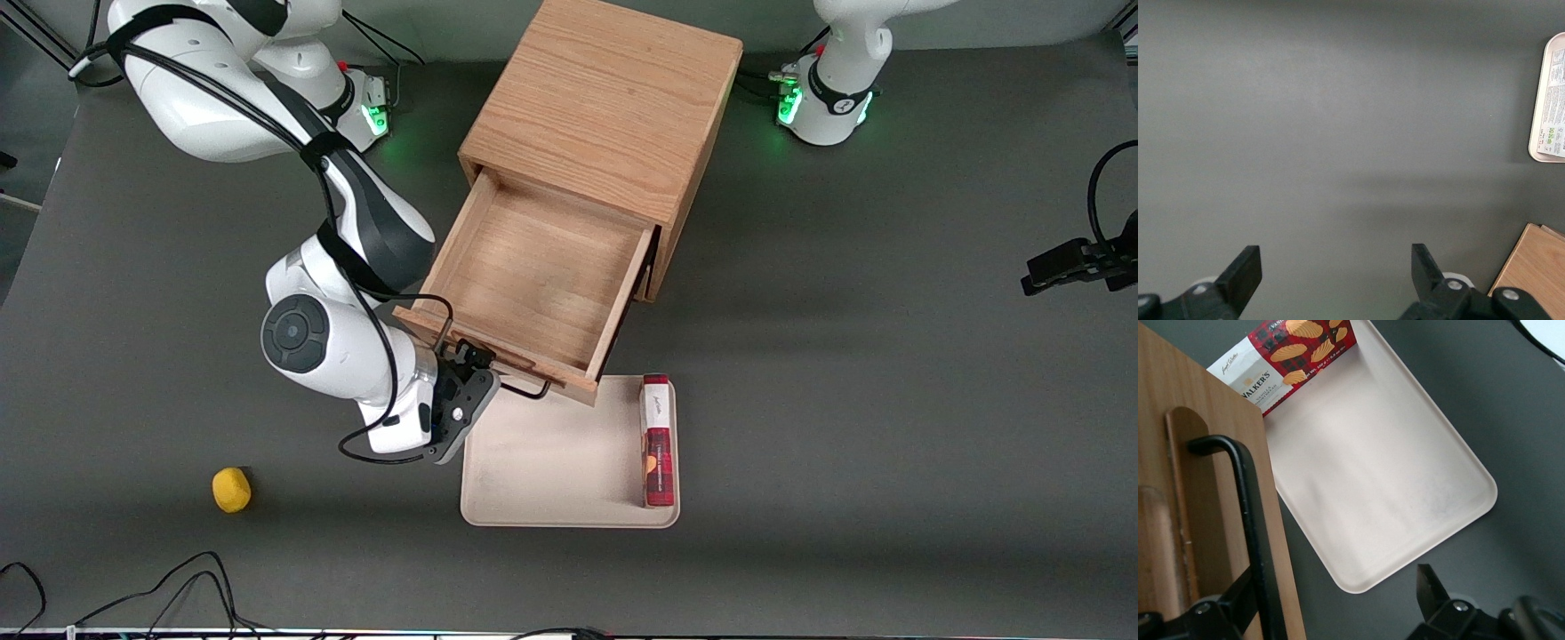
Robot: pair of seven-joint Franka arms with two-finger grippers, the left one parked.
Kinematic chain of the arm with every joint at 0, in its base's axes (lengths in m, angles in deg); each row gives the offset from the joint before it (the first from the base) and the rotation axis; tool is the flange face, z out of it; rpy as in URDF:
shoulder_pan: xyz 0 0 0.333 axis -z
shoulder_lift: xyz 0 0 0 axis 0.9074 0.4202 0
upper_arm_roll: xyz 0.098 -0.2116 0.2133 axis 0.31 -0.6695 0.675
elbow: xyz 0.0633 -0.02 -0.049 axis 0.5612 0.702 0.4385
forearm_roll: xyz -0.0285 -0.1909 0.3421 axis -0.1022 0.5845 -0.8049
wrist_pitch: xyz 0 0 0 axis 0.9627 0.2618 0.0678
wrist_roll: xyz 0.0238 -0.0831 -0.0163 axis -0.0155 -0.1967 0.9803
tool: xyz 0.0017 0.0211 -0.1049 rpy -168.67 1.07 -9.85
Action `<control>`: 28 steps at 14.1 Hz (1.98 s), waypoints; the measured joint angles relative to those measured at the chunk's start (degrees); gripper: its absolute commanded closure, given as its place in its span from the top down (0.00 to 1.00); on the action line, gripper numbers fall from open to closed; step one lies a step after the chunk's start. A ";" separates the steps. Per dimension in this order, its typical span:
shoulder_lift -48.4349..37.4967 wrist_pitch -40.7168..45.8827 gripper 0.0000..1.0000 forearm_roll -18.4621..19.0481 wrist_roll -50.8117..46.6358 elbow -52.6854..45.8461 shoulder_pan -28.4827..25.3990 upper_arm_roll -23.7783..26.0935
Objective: Open upper drawer
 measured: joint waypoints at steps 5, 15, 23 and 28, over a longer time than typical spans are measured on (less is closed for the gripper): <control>-2.19 4.24 1.00 -0.18 -1.09 -2.43 -0.03 0.07; -15.28 23.10 1.00 -0.65 -18.34 -0.61 2.29 0.07; -40.60 28.53 1.00 -7.45 -25.75 20.31 17.34 0.08; -46.40 30.09 1.00 -8.21 -31.65 25.31 26.99 -0.29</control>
